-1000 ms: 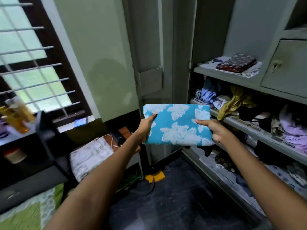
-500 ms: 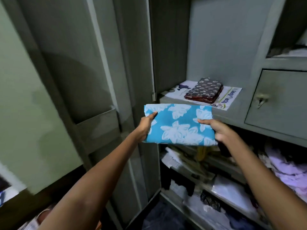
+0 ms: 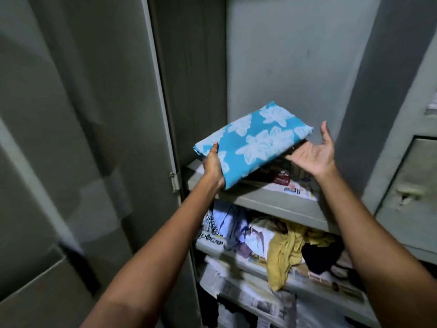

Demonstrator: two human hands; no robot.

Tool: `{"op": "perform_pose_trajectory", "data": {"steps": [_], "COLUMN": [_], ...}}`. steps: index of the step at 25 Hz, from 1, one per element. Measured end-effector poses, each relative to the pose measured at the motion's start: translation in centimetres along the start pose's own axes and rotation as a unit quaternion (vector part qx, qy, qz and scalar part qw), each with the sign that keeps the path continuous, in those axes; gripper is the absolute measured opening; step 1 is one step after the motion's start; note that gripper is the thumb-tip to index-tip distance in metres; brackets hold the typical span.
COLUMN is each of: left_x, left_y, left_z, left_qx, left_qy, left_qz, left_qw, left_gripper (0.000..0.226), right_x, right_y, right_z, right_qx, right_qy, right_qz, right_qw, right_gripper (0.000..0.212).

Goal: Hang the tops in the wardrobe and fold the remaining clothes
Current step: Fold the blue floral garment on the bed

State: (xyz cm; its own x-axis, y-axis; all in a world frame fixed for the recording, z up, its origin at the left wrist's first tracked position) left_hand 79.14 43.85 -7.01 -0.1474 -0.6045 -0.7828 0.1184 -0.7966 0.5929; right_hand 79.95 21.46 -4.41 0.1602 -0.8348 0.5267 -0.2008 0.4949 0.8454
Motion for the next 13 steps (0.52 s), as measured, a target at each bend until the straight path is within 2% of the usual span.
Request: {"op": "perform_pose_trajectory", "data": {"steps": [1,3,6,9,11,13], "left_x": [0.1,0.8,1.5,2.4,4.1,6.0], "left_y": [1.2,3.2,4.9,6.1,6.7,6.7], "left_z": [-1.0,-2.7,-4.4,-5.8,-5.9,-6.2], "left_qx": [0.006,0.032,0.077,0.107,0.105,0.076], "left_qy": [-0.005,-0.032,-0.052,-0.06,-0.081,-0.096], "left_qz": [0.002,0.007,-0.009,-0.003,0.002,-0.012], "left_qw": [1.0,0.999,0.996,0.992,0.991,0.992], "left_gripper": [0.047,0.047,0.033,0.015,0.015,0.025], "right_x": [-0.2,0.0,2.4,5.4,5.6,4.6], "right_y": [0.5,1.5,0.7,-1.6,-3.8,-6.4], "right_z": [-1.4,-4.2,-8.2,-11.5,-12.7,-13.2], "right_qx": [0.012,-0.014,-0.116,-0.175,-0.194,-0.216], "right_qy": [-0.004,-0.034,-0.034,-0.007,0.024,0.05], "right_qz": [0.03,0.08,0.163,0.234,0.269,0.278], "right_qw": [0.999,0.996,0.979,0.956,0.943,0.935], "right_gripper": [0.055,0.037,0.031,0.027,0.025,0.022]}}
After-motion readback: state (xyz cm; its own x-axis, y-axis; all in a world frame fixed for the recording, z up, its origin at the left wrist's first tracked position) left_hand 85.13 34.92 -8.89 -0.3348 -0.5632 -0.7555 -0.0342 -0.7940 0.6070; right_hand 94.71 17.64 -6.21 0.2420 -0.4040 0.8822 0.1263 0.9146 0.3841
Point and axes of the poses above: each hand's wrist, its own z-axis away from the middle knuckle, its own y-axis out of the palm, x = y × z, the point moved 2 cm from there along -z, towards the middle knuckle, and after that the axes turned 6 degrees about -z, right-handed, at the moved point
